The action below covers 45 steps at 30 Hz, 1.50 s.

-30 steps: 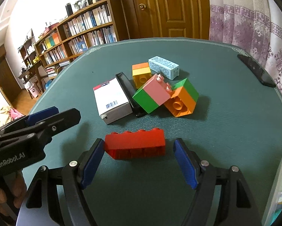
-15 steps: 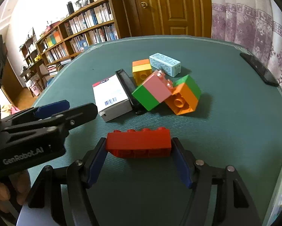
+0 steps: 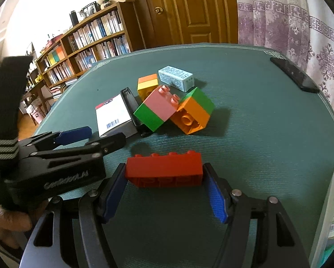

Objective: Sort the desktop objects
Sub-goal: 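Lift the red brick with the right tool while the left tool approaches the white medicine box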

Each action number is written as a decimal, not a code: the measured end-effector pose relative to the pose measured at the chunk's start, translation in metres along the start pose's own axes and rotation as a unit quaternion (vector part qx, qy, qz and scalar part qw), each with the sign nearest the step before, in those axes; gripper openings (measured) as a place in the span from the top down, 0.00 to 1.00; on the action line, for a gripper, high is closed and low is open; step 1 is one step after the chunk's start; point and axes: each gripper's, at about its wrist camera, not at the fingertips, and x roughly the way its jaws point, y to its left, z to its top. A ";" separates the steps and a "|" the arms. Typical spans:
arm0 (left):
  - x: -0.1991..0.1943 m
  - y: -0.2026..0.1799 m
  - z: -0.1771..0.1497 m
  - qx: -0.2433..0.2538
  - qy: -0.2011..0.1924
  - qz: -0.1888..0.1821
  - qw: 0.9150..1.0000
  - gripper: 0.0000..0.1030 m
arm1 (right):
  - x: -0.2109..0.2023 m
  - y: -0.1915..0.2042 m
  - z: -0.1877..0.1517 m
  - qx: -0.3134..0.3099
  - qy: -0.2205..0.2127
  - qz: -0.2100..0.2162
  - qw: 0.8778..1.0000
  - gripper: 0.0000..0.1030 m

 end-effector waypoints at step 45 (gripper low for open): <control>0.026 0.011 0.037 -0.016 -0.004 0.059 0.998 0.29 | -0.003 -0.013 -0.002 0.025 -0.006 0.025 0.999 0.31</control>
